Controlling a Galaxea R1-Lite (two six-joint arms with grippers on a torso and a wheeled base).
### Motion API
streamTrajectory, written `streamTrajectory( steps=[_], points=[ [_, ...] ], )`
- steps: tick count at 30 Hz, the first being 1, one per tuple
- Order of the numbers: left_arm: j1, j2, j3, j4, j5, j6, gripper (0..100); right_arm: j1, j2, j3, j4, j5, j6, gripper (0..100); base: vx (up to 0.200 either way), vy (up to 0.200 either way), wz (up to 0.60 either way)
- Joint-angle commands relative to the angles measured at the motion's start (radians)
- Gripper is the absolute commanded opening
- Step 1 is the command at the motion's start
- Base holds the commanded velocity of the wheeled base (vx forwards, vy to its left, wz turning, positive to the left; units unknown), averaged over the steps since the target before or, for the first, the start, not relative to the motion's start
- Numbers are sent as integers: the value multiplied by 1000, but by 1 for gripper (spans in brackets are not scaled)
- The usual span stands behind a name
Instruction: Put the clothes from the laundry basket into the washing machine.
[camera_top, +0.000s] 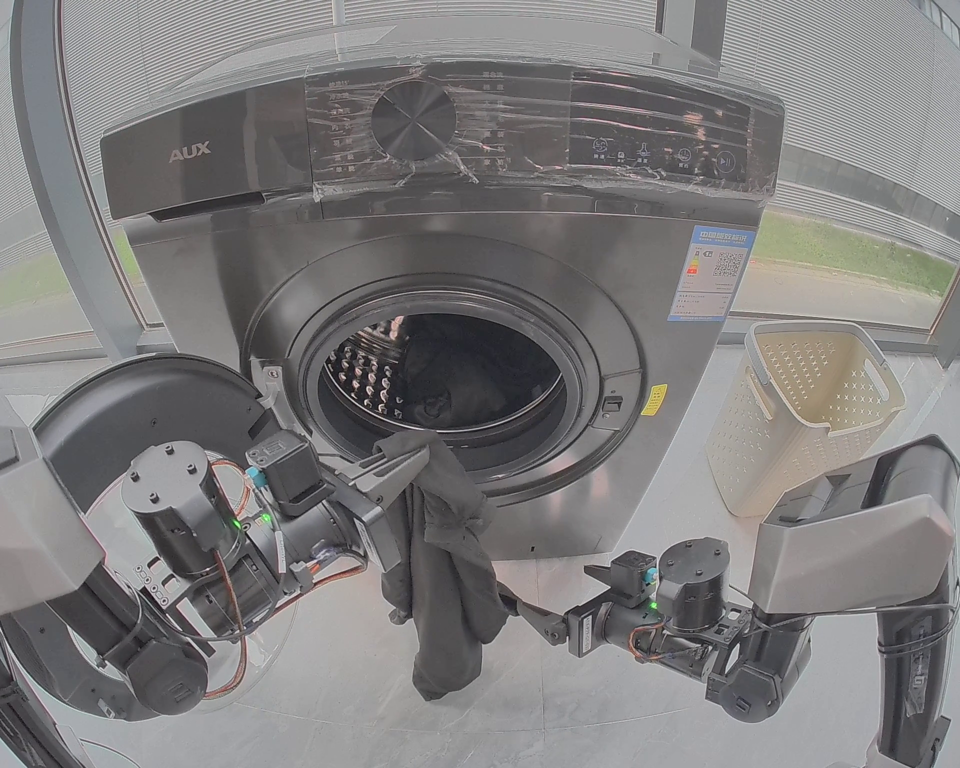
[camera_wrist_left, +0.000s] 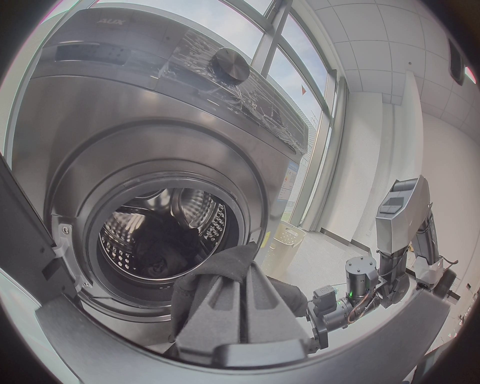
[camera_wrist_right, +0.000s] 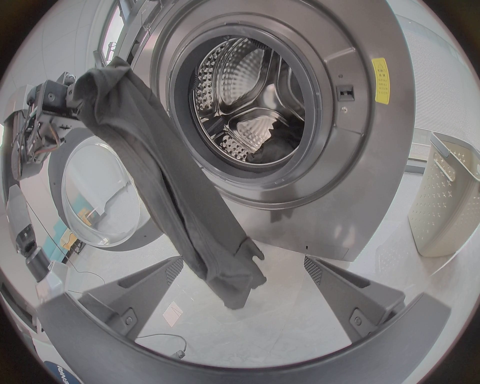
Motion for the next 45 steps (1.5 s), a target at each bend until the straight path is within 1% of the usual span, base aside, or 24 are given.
streamTrajectory(
  steps=[1,6,12,16,17,19,20,21,23,28,30,32,33,38,41,45],
  points=[
    [11,-12,-2,-6,0,-1,0,8,29,7,1,0,0,100,0,0,0],
    [20,-14,-6,-6,-1,-1,0,14,58,12,0,0,0,100,0,0,0],
    [20,-14,-6,-6,-1,-1,0,38,99,-44,0,0,0,100,0,0,0],
    [20,-14,-9,-6,-1,-1,0,63,132,-113,1,14,-3,100,0,0,0],
    [20,-14,-9,-6,-1,-1,0,63,132,-113,1,14,-3,100,0,0,0],
    [20,-14,-9,-6,-1,-1,0,66,167,-188,6,15,-5,100,0,0,0],
    [20,-14,-9,-6,-1,-1,0,64,170,-198,9,15,-8,100,0,0,0],
    [20,-14,-9,-6,-1,-1,0,61,185,-229,12,17,-17,100,0,0,0],
    [20,-15,-9,-6,-1,-1,0,54,207,-272,14,32,-23,100,0,0,0],
    [18,-34,-14,-4,-4,-3,0,52,234,-335,12,46,-25,100,0,0,0],
    [20,-37,-16,-4,-4,-3,0,52,253,-353,3,61,-25,100,0,0,0],
    [20,-38,-16,-4,-4,-3,0,52,262,-367,0,64,-25,100,0,0,0],
    [20,-40,-16,-4,-4,-3,0,52,267,-375,-6,63,-26,0,0,0,0],
    [24,-35,-9,-4,-6,-3,0,47,259,-378,-26,64,-28,0,0,0,0],
    [35,-28,-5,-4,-8,-1,0,43,247,-363,-31,64,-28,0,0,0,0],
    [50,-25,0,-4,-11,0,0,38,164,-313,-40,64,-23,0,0,0,0]
  ],
)
